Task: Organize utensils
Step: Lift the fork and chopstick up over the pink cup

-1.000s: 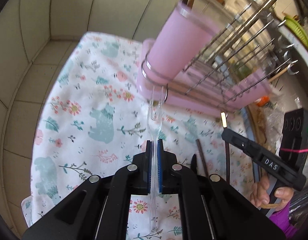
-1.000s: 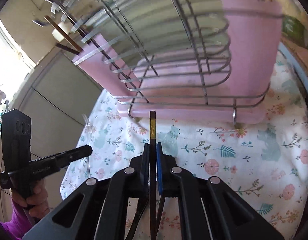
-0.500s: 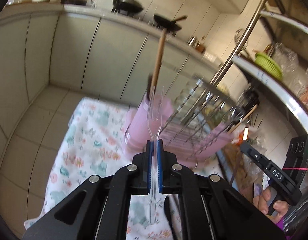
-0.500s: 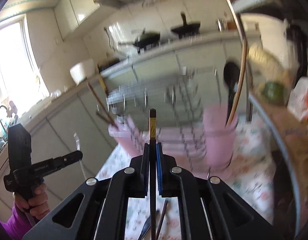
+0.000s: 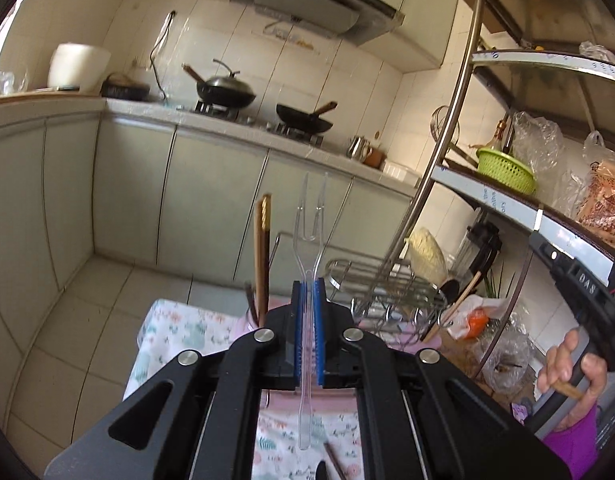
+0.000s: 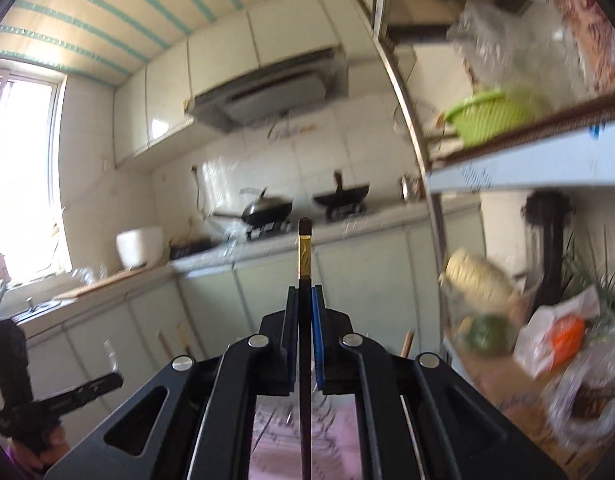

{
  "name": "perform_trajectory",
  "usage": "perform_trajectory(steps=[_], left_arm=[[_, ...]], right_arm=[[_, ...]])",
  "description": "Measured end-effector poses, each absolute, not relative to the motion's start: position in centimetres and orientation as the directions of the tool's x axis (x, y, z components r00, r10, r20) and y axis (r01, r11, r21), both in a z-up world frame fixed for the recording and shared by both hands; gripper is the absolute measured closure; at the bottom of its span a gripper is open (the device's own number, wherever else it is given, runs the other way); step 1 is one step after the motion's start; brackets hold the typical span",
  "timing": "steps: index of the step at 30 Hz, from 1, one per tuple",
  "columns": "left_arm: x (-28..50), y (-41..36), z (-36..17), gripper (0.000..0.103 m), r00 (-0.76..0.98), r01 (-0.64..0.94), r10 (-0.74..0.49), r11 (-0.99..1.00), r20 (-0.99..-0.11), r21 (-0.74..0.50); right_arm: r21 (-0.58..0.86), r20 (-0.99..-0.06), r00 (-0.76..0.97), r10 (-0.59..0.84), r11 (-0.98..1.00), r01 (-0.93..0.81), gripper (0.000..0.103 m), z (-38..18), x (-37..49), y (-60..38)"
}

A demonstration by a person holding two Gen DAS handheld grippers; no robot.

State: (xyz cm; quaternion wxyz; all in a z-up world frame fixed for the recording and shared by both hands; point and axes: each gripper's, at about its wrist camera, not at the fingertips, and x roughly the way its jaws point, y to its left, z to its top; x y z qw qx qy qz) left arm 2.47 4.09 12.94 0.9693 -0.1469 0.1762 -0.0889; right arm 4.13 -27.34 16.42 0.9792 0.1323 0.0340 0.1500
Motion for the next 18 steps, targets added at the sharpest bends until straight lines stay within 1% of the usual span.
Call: perform_trajectory(steps=[4,10,14,18], left_arm=[[3.0,3.7,13.5,0.099,0.936,0.119,-0.212,0.942,-0.28,-0.314],[3.9,3.2,14.2,0.099,0.95,0.123,-0.202,0.943,-0.238,-0.309],[4.5,3.0,14.1,0.099,0.958,0.118,-0.186,0.949,-0.218,-0.293],[5.1,2.9,14.3,0.099,0.966,0.109,-0.17,0.952,-0.195,-0.287]], right_arm=[[0.265,0.04,0.967,0.251,0.931,-0.252,0.097,17.5,5.1,-27.9],[0.244,0.125,0.978,0.167,0.95,-0.194,0.097,16.9,6.6,-28.0],[0.23,0.131,0.98,0.147,0.958,-0.174,0.097,16.0,8.5,-27.8],[0.222,0.097,0.986,0.139,0.962,-0.157,0.097,14.3,10.2,-27.5]])
